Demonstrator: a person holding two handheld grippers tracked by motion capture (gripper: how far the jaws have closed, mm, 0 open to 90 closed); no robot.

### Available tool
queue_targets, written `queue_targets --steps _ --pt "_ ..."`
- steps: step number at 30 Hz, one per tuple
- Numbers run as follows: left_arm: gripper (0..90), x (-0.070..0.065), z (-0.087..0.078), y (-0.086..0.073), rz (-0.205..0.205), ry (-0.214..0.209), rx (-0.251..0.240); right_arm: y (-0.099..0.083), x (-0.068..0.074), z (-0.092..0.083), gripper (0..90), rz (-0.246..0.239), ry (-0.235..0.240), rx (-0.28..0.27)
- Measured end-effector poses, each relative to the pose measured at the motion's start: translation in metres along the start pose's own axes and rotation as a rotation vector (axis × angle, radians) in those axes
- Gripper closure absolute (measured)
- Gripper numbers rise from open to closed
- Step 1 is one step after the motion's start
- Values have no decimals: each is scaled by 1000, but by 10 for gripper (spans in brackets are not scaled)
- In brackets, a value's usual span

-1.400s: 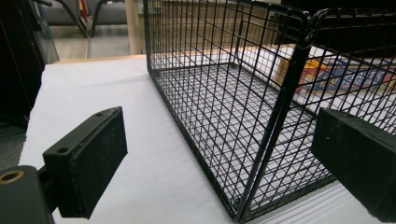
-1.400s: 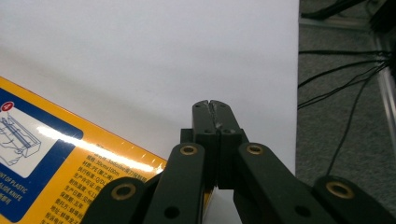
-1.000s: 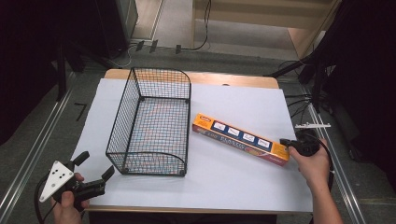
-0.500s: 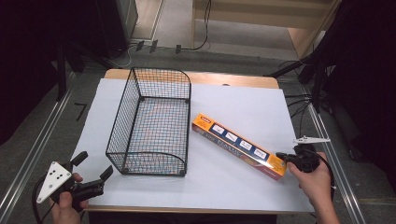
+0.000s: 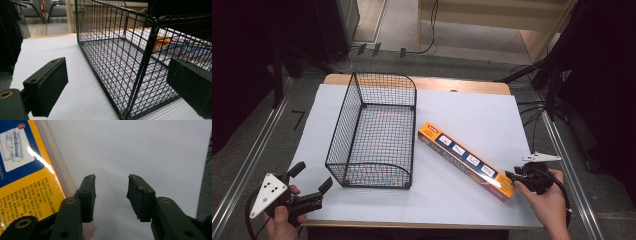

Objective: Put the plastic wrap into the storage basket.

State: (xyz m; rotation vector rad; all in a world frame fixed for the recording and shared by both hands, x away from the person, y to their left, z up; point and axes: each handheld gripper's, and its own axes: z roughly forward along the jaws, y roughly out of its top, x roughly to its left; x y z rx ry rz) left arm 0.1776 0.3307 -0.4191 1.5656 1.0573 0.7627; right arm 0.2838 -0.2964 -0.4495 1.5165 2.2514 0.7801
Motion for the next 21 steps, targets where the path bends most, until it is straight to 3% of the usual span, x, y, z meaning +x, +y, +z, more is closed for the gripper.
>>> queue_targets --steps 3,6,11,15,21 --pt "39 1 1 0 0 0 -1 2 -2 0 471 -21 -45 -50" --pt "39 1 0 0 0 0 0 5 -5 -1 447 -23 -34 -81" --pt "39 1 -1 0 0 0 -2 10 -7 -4 411 -56 -56 -110" --pt "39 0 -1 1 6 -2 -4 14 -6 -9 333 -21 -59 -80" --pt "39 0 0 1 4 -4 -3 19 -3 -15 226 -23 -42 -72"
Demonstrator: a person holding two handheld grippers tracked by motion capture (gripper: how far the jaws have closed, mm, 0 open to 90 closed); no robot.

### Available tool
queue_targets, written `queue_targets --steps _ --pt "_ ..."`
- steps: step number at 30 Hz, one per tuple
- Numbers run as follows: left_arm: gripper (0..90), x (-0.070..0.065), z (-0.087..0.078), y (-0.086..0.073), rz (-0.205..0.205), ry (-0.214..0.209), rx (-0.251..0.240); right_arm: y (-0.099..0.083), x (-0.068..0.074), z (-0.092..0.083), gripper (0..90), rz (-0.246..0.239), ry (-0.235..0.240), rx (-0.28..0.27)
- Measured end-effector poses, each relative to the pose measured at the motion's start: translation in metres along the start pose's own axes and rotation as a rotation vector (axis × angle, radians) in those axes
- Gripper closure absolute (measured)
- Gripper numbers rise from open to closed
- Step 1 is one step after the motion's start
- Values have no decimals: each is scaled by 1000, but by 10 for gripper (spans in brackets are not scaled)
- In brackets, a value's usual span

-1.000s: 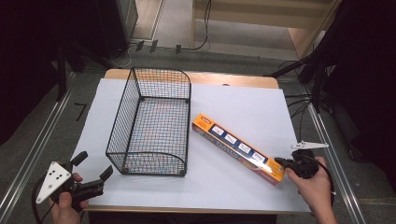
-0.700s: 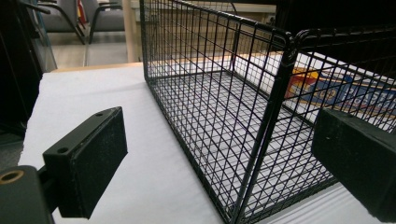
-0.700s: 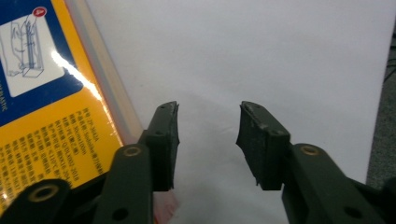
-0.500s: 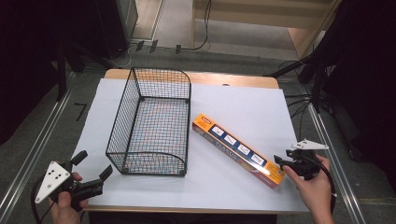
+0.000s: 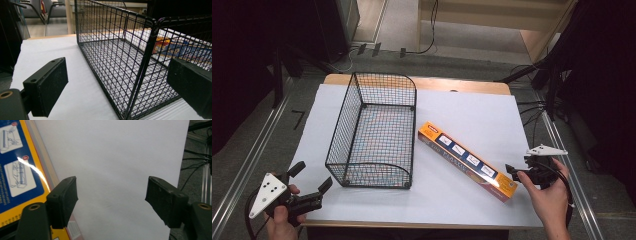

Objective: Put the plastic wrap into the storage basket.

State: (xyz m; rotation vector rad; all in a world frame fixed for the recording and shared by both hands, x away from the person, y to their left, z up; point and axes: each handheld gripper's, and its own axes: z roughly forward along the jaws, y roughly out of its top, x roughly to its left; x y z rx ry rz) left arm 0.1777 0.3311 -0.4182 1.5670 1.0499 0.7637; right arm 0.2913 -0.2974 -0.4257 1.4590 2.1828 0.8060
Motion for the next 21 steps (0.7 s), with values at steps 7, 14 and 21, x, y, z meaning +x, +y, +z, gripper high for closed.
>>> queue_targets --steps 7,14,21 --pt "39 0 0 0 1 0 -1 9 4 -8 161 2 49 -14" --pt "39 -1 -2 1 4 4 -7 16 17 -9 137 -24 104 28" --pt "39 -1 -1 0 1 3 -6 23 31 -6 108 -53 132 79"
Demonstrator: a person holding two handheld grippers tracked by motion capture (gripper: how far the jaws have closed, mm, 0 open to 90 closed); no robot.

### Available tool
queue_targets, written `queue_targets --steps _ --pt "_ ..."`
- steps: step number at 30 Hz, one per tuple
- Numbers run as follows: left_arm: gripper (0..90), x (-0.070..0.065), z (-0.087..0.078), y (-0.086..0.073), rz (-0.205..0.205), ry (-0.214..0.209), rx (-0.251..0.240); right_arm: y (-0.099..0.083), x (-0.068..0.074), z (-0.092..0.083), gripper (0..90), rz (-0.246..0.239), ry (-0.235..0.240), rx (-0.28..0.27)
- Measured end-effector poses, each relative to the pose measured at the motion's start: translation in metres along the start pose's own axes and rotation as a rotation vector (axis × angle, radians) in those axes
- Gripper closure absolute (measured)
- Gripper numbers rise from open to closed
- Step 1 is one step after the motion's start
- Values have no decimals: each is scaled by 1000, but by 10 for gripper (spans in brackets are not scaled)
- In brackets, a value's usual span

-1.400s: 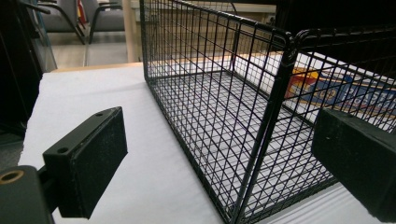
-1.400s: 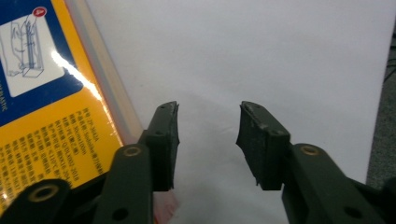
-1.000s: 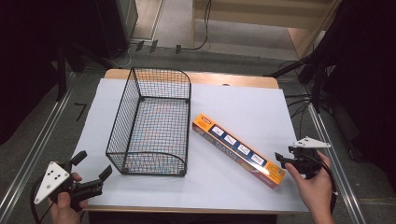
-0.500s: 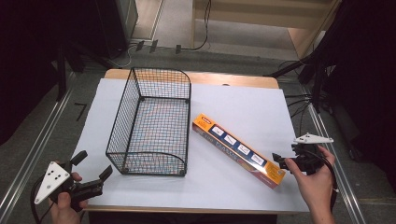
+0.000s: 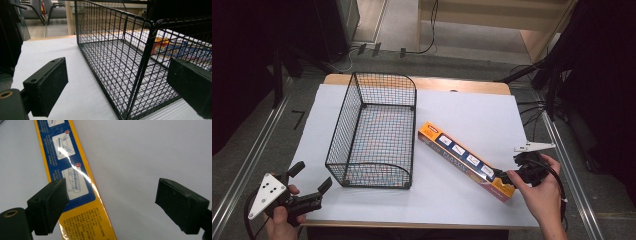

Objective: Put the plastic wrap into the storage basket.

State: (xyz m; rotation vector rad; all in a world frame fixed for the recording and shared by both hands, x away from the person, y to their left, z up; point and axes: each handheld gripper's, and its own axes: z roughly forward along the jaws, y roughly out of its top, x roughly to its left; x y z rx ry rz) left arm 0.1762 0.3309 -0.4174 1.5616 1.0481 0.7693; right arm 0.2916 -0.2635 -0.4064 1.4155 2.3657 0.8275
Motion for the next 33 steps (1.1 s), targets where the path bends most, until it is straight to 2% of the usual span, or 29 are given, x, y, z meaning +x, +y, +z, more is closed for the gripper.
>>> queue_targets --steps 7,10,18,21,22,26,28,31,33 --pt "39 0 0 -1 2 1 7 9 12 5 128 -36 41 47" --pt "38 0 1 -1 2 0 9 15 21 9 131 -66 56 76" --pt "39 0 1 -1 1 -2 10 25 37 24 140 -115 57 149" --pt "39 0 1 -1 2 -3 11 27 39 27 155 -130 55 162" --pt "39 0 1 -1 2 -3 12 29 41 30 184 -150 56 186" --pt "39 0 2 -2 2 -3 13 33 42 35 274 -185 74 216" --pt "39 0 2 -2 4 -1 15 34 42 38 280 -201 79 236" --pt "39 -1 3 -2 1 -1 17 36 40 43 280 -222 60 258" --pt "39 -1 3 -2 2 0 17 37 39 44 301 -232 71 265"
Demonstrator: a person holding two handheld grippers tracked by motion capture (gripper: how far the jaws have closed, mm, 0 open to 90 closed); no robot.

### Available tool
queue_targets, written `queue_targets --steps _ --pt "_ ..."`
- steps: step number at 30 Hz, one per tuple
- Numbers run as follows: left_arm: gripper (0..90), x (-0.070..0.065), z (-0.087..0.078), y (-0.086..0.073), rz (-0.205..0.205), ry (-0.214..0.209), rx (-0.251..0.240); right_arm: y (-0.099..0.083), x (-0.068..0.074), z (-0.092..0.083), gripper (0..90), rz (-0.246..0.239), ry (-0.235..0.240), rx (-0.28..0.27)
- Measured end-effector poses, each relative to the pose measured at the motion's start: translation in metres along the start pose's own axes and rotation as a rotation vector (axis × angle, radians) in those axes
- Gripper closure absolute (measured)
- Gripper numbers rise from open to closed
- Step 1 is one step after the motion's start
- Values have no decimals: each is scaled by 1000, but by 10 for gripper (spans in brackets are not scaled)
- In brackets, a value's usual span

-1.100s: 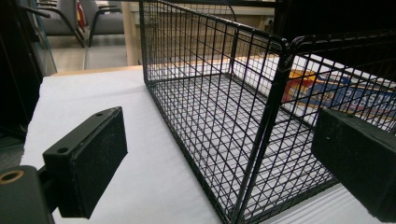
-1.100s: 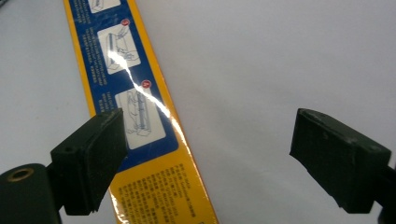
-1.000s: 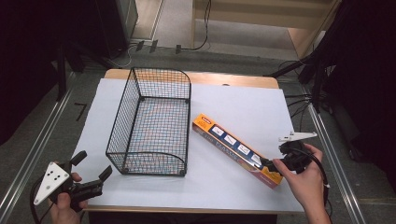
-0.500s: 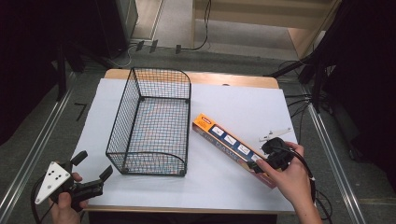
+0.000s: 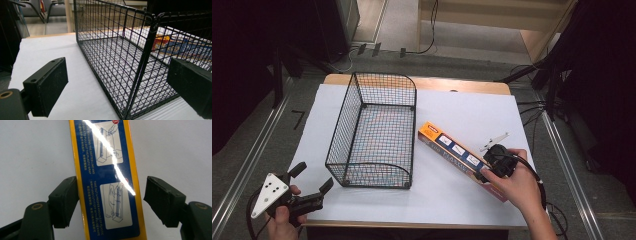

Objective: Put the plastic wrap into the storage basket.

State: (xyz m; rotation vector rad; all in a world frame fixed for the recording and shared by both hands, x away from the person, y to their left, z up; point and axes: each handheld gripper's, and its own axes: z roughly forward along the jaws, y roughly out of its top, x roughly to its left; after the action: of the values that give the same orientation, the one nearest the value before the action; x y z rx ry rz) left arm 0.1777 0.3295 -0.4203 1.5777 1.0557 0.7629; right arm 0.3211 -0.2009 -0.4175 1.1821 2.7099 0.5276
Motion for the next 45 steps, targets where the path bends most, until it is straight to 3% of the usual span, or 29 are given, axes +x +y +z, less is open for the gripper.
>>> queue_targets --steps 3,9,16,23,32,37,42,45 --pt "39 0 0 0 1 -1 0 4 1 0 332 -37 4 13" --pt "39 1 0 0 2 -7 0 16 5 5 344 -63 -4 52" --pt "39 1 -1 0 4 -9 -1 30 6 17 346 -66 -4 127" --pt "39 1 -1 0 3 -9 -1 35 2 23 349 -58 32 144" --pt "39 0 -1 0 8 -18 3 46 13 32 341 -105 -33 169" --pt "39 1 -1 0 2 -18 0 54 15 35 355 -88 -35 174" --pt "39 1 -1 0 2 -18 0 56 7 39 354 -56 25 167" --pt "39 1 0 0 1 -18 2 57 7 40 350 -50 29 178"
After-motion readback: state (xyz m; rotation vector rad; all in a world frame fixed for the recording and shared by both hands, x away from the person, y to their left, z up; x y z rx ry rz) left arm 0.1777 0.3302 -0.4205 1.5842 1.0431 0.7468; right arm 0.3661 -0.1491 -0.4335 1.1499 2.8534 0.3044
